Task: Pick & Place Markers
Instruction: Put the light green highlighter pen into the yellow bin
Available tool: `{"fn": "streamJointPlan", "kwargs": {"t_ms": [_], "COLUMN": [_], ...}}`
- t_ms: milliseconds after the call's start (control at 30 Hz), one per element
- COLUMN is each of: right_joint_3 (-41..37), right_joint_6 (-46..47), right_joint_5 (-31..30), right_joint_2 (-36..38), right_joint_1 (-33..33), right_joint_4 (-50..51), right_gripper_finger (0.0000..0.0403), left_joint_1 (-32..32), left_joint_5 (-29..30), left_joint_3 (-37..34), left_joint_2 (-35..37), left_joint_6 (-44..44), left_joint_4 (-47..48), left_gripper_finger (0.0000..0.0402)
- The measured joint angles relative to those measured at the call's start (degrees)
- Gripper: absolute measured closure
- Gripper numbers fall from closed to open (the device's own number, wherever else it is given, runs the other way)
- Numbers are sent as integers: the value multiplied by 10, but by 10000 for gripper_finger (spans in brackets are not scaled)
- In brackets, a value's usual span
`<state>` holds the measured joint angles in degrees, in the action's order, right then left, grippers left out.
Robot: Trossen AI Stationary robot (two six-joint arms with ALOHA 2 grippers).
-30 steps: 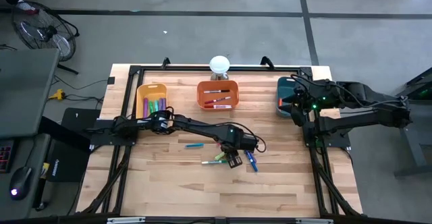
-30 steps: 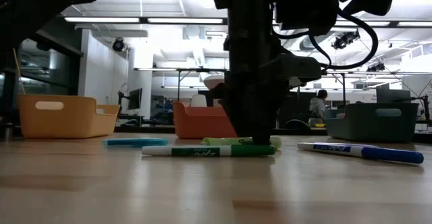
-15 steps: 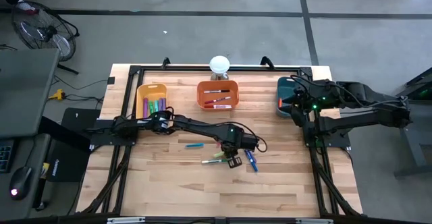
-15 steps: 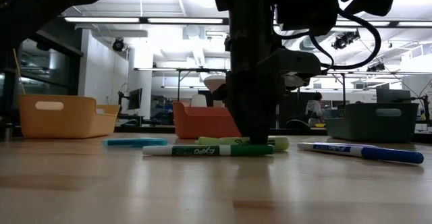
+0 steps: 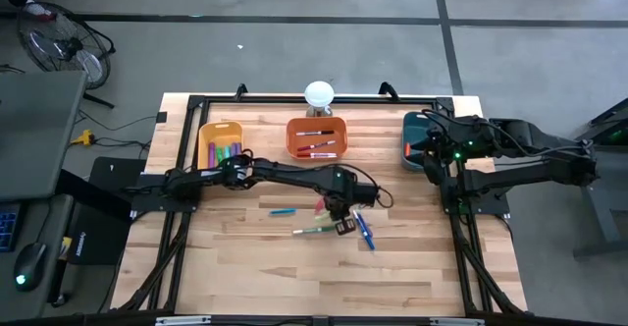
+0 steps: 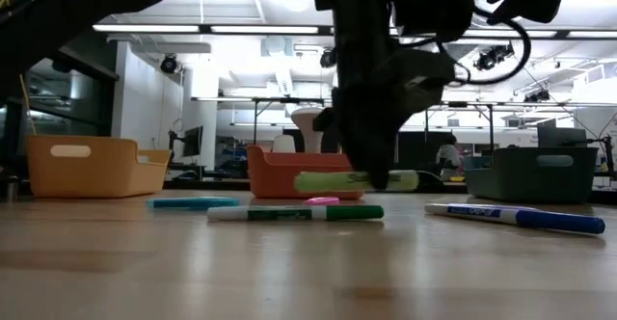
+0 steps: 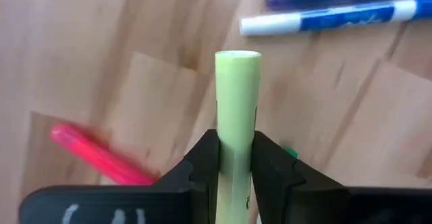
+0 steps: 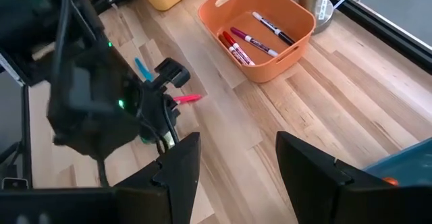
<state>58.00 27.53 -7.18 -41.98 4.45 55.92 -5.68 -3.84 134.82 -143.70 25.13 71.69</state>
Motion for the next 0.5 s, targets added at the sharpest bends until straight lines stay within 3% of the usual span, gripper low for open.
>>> {"fn": "streamJointPlan", "kwargs": {"t_ms": [500], "right_joint_3": [0], "right_joint_6": [-20], "right_joint_5": [-17], "right_joint_2": [0], "right_joint_1": [0], "right_joint_4": [-1], "right_gripper_finger": [220], "left_joint_1": [28], "left_joint_5": [38], "left_joint_3": [2], "left_joint_2": [95], "left_joint_6": [-4], "left_joint_4": [65], "left_gripper_finger": [345]}}
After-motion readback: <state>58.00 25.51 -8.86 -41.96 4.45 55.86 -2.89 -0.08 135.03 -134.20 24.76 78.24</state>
